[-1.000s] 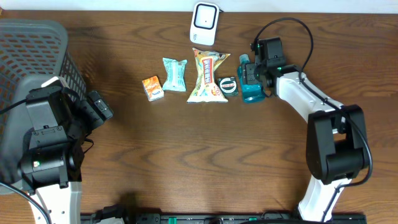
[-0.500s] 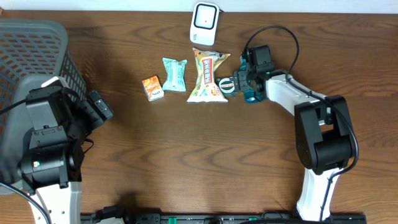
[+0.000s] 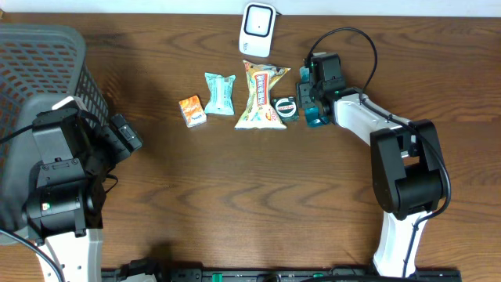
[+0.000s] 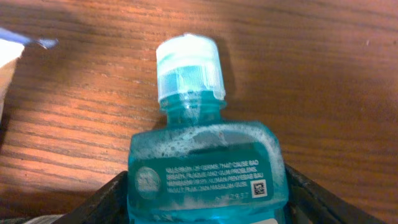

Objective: Scan the item barcode

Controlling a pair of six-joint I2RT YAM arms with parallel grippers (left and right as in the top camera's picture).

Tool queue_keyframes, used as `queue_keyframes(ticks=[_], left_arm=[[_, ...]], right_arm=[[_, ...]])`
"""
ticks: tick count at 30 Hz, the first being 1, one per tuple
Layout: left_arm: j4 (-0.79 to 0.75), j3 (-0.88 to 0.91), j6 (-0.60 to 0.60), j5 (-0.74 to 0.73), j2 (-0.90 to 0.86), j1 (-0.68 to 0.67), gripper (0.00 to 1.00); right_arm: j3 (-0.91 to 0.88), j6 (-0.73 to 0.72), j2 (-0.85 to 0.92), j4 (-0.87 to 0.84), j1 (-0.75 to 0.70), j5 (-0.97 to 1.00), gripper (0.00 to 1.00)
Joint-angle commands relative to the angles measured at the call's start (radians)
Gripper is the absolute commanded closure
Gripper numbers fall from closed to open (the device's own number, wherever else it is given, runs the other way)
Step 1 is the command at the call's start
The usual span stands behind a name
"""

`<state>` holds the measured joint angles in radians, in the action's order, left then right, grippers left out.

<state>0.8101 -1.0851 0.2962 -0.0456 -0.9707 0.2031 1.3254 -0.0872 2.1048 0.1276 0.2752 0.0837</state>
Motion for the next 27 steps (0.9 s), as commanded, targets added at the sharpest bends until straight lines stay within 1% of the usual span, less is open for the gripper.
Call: queue_keyframes(ticks=[1,2,3,12,14,18,19,22,25,27], left_arm=[[0.001,-0.005,0.009,0.012,-0.002,0.006,0.02],[0.001,-0.005,0.009,0.012,-0.002,0.006,0.02],[0.001,-0.005,0.009,0.012,-0.002,0.006,0.02],[0.001,-0.005,0.009,0.012,-0.002,0.006,0.02],[0.001,-0.005,0.009,0.012,-0.002,0.006,0.02],[0.001,-0.005,0.009,0.012,-0.002,0.006,0.02],[0.001,-0.005,0.009,0.012,-0.002,0.006,0.02],[0.001,-0.005,0.009,0.012,-0.002,0.006,0.02],[0.001,-0.005,0.009,0.012,-0.002,0.006,0.02],[0.001,-0.005,0.009,0.012,-0.002,0.006,0.02]], right_arm=[[-0.007,0.006,0.035,-0.014,0.008,-0.009,0.27],[-0.007,0.006,0.04,-0.021,0.008,-0.018,0.25],[-0.007,0.006,0.044,-0.025,0.008,-0.023,0.24],[-0.007,0.006,0.056,-0.076,0.007,-0.023,0.25],[-0.007,0.006,0.057,-0.088,0.007,-0.022,0.3],[-0.006,0.005,0.057,-0.121,0.007,-0.023,0.5],[-0.004,0.0,0.057,-0.126,0.007,-0.023,0.52],[0.01,-0.021,0.057,-0.129,0.007,-0.023,0.53],[0.031,-0.025,0.056,-0.128,0.007,-0.023,0.58],[0.049,-0.025,0.055,-0.127,0.007,-0.023,0.57]])
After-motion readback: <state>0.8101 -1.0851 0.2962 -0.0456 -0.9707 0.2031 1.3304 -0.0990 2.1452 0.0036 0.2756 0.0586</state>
